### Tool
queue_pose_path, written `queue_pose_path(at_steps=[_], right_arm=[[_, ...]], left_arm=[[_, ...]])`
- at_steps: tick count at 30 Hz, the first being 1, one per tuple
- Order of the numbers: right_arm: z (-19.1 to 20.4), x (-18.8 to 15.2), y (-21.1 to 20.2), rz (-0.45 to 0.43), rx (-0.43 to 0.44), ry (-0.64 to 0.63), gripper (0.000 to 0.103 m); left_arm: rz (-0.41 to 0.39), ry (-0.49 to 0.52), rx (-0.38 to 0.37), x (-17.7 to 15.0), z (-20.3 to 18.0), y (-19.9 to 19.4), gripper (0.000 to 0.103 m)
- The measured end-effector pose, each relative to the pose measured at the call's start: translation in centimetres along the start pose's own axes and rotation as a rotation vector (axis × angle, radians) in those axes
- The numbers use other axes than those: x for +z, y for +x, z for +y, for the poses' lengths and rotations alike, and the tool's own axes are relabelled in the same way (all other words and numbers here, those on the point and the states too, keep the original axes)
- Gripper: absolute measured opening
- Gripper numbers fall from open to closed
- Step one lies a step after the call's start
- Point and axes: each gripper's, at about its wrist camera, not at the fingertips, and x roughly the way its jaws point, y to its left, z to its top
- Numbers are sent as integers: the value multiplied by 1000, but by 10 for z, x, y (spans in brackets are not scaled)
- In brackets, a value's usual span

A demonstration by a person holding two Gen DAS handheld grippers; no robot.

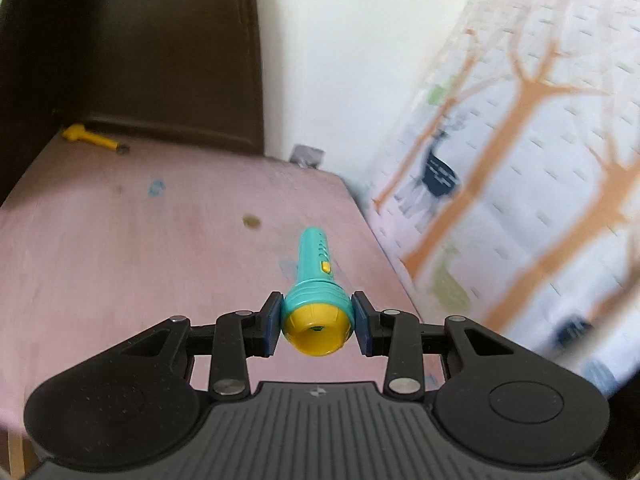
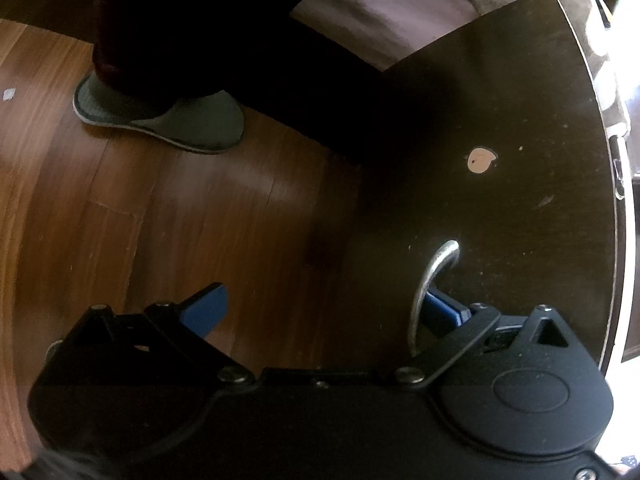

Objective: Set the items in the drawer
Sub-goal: 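Carry the flashlight down into the open drawer and open the left gripper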

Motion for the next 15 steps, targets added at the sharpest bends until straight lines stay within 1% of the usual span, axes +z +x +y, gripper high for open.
queue_pose_path(at_steps=[2,5,7,10,12,15], right_arm=[[1,0,-2,2,0,1,102],[3,-1,-4,8,-2,3,102],[4,-1,-3,11,-6,14,102],[8,-1,-1,12,-23,31,103],[10,-2,-2,8,-26,27,103],[9,-3,-2,9,-25,29,103]], left_arm=[[-4,-14,-24,-22,-4,-22,35],[1,-2,-32,-56,-9,-45,35],[8,31,-14,-77,-11,-58,35],[45,44,-28,-106,-8,-63,35],[79,57,-23,-120,-5,-61,35],[154,107,-19,-133,-1,-47,35]])
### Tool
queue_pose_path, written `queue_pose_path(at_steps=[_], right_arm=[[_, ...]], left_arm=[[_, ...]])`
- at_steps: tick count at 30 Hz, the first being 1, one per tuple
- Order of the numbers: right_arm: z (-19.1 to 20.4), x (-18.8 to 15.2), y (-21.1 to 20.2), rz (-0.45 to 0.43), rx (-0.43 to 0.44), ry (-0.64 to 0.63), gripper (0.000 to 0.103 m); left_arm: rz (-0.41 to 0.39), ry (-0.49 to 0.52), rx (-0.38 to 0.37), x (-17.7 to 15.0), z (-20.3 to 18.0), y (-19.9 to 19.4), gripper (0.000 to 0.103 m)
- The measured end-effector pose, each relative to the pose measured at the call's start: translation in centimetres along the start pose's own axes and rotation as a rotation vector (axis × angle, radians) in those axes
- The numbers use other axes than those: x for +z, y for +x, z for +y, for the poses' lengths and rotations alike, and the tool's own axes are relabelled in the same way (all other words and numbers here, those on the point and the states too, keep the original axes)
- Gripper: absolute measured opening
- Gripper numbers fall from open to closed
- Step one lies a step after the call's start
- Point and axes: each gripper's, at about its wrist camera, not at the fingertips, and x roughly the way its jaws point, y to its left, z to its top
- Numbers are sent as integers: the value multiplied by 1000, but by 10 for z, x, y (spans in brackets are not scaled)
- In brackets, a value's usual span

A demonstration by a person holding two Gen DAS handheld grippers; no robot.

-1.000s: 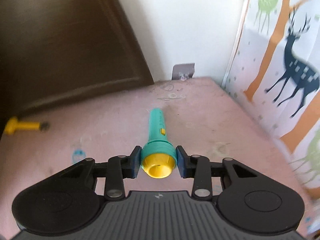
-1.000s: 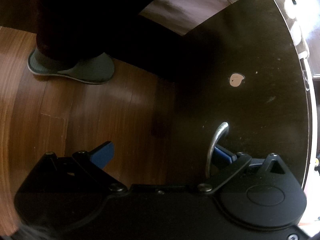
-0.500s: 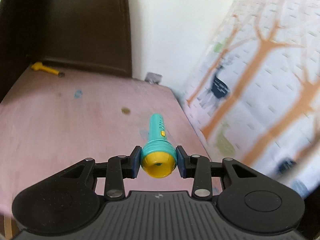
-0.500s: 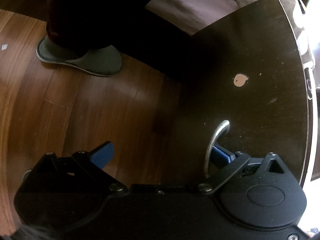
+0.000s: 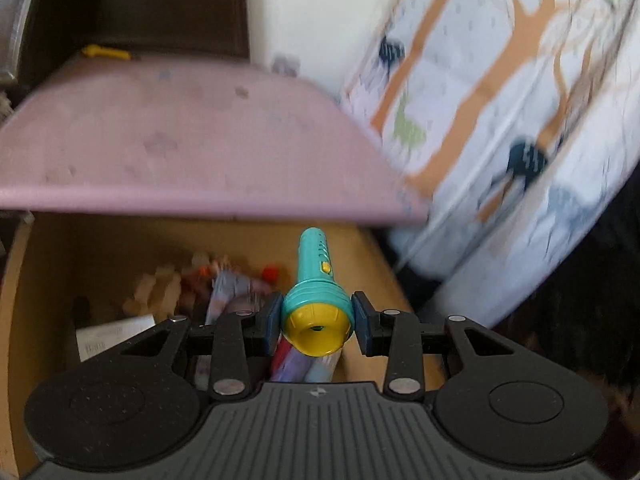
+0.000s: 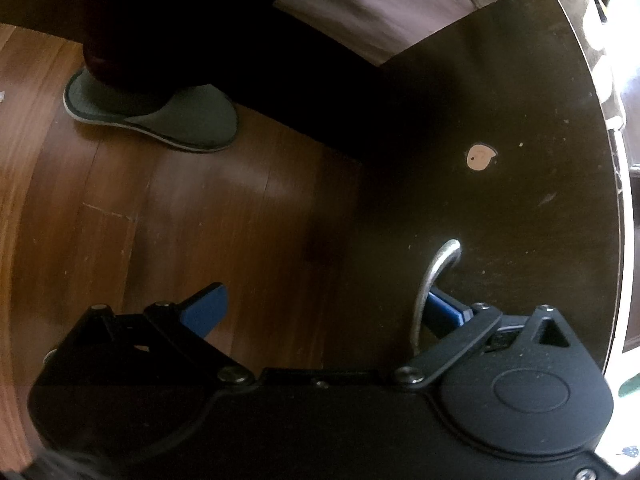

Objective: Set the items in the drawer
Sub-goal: 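Carry the flashlight down into the open drawer and open the left gripper, then move the left gripper to the yellow bear-head stick on the nightstand top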

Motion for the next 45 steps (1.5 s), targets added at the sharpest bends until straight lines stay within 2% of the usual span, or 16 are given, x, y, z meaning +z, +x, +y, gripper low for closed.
queue_pose_path(at_steps=[3,5,11,12,13,15,31,38,42,45], right_arm=[[-2,0,0,8,0,11,103],[-2,0,0,12,1,15,103],[-2,1,2,18,4,17,103],[-1,1,3,18,4,15,103],[-1,1,3,21,4,18,103],[-3,6,4,37,5,38,103],[-5,6,1,40,8,44,103],[-4,8,4,46,5,66,103],[-3,10,6,50,7,81,103],[-4,12,7,54,10,91,103]], left_arm=[[80,105,63,-10,-1,28,35],[118,115,66,-15,2,44,35],[195,269,118,-19,-10,83,36],[213,298,136,-21,-12,86,39],[221,322,158,-23,-14,86,53],[236,371,201,-25,-18,87,66],[218,340,287,-17,-14,69,67],[208,337,291,-15,-15,60,67],[176,311,192,-12,-19,36,67],[118,282,100,-5,-23,10,67]])
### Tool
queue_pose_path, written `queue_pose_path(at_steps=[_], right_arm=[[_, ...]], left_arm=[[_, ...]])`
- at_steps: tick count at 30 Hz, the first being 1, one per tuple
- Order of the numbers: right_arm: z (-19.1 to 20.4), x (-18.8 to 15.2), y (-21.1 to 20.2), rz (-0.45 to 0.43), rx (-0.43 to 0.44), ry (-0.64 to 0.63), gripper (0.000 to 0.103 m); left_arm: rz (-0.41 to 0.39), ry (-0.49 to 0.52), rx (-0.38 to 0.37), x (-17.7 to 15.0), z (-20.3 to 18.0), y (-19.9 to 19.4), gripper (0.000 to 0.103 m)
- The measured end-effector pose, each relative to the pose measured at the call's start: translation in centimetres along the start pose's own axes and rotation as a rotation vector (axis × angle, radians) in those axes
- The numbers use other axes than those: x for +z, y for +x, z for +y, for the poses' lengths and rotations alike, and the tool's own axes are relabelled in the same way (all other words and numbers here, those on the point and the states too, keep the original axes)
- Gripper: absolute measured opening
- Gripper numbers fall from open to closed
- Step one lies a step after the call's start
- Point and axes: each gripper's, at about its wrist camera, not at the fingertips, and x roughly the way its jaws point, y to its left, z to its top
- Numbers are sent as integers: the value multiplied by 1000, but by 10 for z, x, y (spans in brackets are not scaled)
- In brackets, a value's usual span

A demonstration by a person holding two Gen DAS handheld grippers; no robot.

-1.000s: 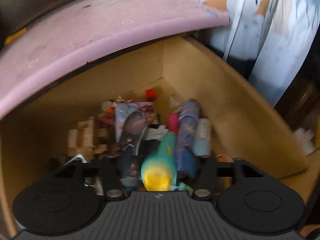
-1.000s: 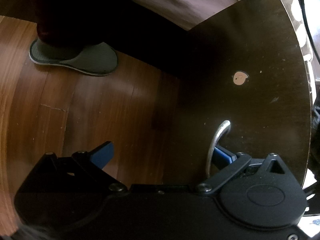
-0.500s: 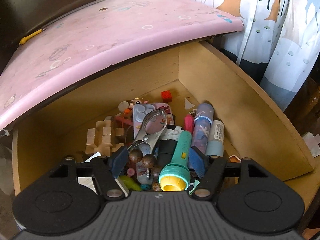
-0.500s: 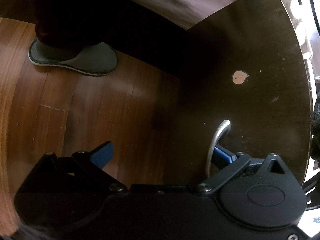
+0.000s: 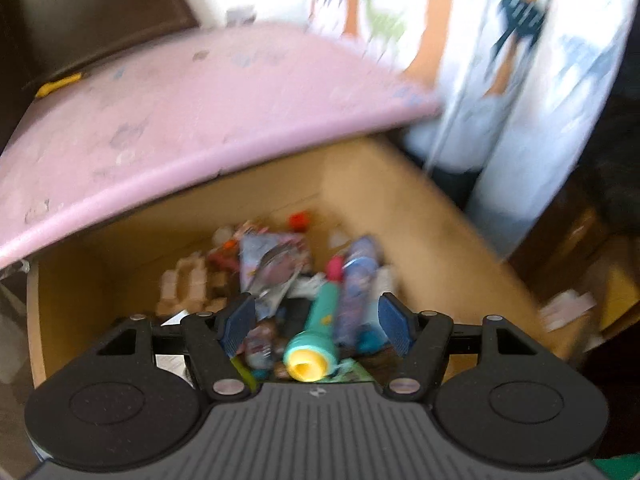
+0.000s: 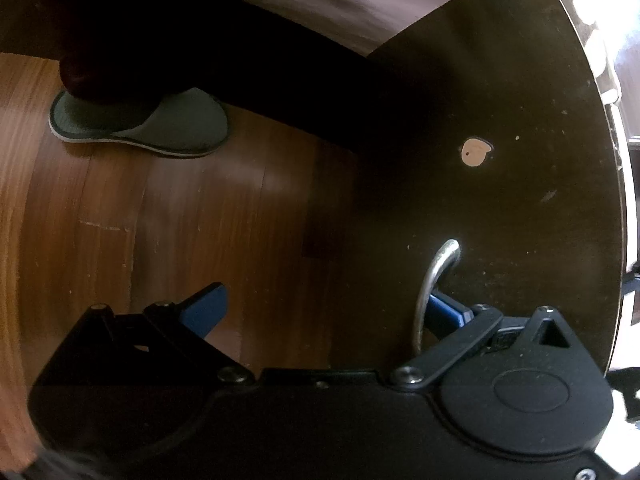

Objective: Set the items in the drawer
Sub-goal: 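Move the left gripper to the yellow bear-head stick on the nightstand top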

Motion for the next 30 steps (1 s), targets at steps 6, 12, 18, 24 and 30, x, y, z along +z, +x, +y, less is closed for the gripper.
queue_pose_path(at_steps=[6,12,18,24,30], right_arm=[[0,1,1,-3,-2,24,103],[1,2,2,-19,-6,44,103],[2,0,2,-32,-7,39,103],[2,1,3,-35,-5,39,103],[3,-3,4,-66,-12,45,103]], left_arm=[[-184,-109,-25,19,16,-53,67],[-310,-237,216,48,58,-53,67],[-331,-313,297,103,113,-15,67],[-334,-431,347,156,175,17,67],[-349,-712,301,184,243,50,67]])
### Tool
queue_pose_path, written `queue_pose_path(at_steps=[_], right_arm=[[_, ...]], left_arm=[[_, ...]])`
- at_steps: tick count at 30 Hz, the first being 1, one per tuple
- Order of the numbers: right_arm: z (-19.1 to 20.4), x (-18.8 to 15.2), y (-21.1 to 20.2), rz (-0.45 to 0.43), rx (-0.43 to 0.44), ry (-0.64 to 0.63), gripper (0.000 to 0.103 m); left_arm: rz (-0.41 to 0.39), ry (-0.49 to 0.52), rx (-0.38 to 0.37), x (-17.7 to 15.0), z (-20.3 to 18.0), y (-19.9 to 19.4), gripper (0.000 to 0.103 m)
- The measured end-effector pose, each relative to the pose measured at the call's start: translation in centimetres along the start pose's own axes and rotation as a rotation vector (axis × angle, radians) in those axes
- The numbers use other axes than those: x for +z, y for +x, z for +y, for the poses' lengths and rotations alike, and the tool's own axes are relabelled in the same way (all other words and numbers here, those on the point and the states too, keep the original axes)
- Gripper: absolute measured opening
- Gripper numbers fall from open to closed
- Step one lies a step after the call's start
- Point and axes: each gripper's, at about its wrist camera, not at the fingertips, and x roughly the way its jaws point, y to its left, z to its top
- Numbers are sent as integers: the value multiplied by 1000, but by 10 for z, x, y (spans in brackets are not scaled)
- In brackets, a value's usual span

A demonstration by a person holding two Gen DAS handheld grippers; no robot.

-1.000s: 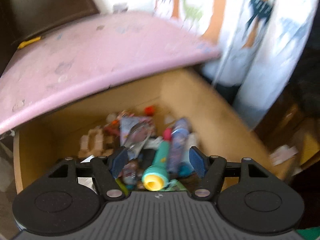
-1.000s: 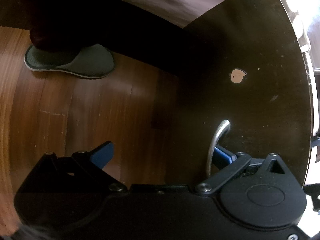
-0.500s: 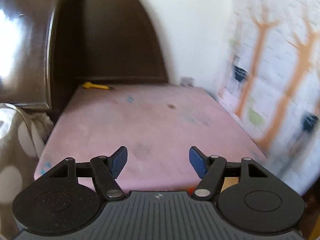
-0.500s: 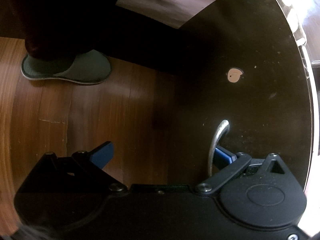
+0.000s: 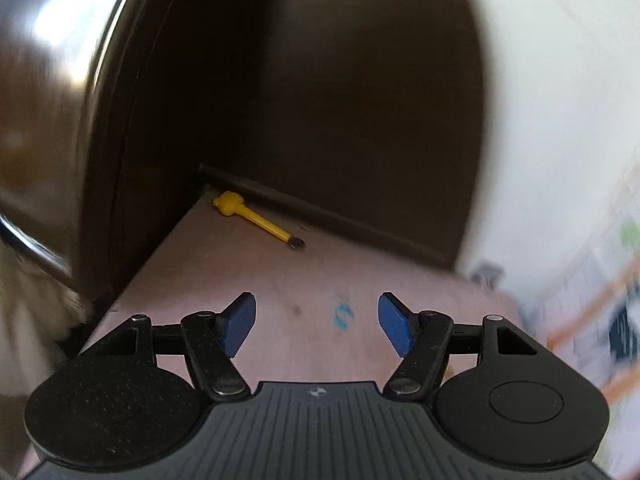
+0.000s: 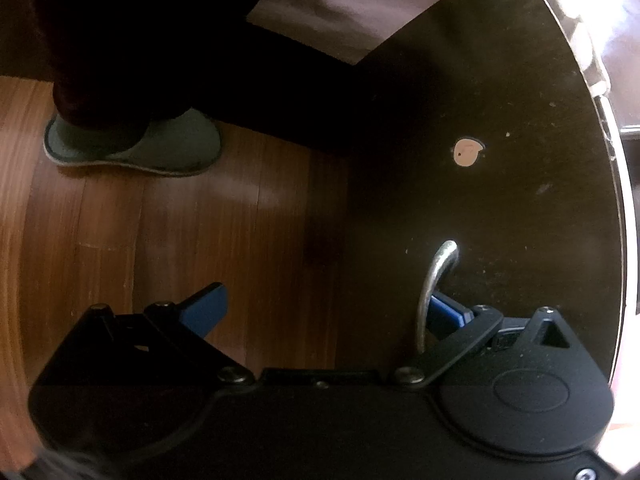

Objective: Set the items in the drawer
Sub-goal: 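Move the left gripper to the yellow bear-head stick on the nightstand top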

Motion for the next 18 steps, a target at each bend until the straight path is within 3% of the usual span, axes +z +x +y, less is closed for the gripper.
queue_pose_path(at_steps=[2,8,11,18], right_arm=[[1,-2,-1,-13,-2,-6,103],[0,-4,-1,-25,-2,-12,103],[0,-5,-1,-32,-3,-18,103],[1,-7,-1,-48,-7,-21,103]], left_arm=[[5,-65,23,9,5,21,64],[-20,-123,143,24,10,66,55],[-25,-108,181,26,7,82,54],[-52,-91,275,33,-1,109,39]])
